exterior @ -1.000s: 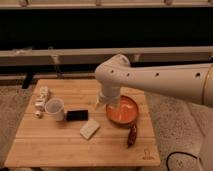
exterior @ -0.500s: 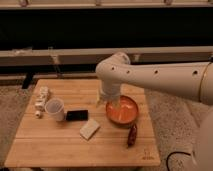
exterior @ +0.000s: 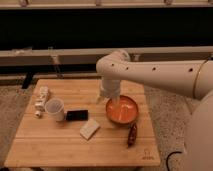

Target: Move the arm in a circular motion

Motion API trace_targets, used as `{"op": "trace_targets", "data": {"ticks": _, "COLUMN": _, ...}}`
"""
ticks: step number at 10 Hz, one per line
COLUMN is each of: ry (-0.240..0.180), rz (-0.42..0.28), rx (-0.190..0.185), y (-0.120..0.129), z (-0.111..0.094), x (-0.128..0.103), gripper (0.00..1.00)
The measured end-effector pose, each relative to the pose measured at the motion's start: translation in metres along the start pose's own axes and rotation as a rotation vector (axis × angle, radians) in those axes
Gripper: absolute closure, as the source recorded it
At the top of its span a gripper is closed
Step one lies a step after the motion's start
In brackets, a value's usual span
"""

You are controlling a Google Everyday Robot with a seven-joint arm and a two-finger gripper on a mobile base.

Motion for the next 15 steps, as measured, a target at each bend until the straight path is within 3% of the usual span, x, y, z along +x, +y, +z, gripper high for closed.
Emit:
{"op": "trace_targets", "data": {"ticks": 12, "ry": -0.004, "rz": -0.03, "rx": 0.004, "y": 0.001, "z": 0.004, "x": -0.047, "gripper": 0.35}}
{"op": "trace_targets", "data": {"ticks": 15, "ry": -0.003, "rz": -0.056, "rx": 0.004, "y": 0.018, "z": 0.007, "x": -0.062, "gripper": 0.35}}
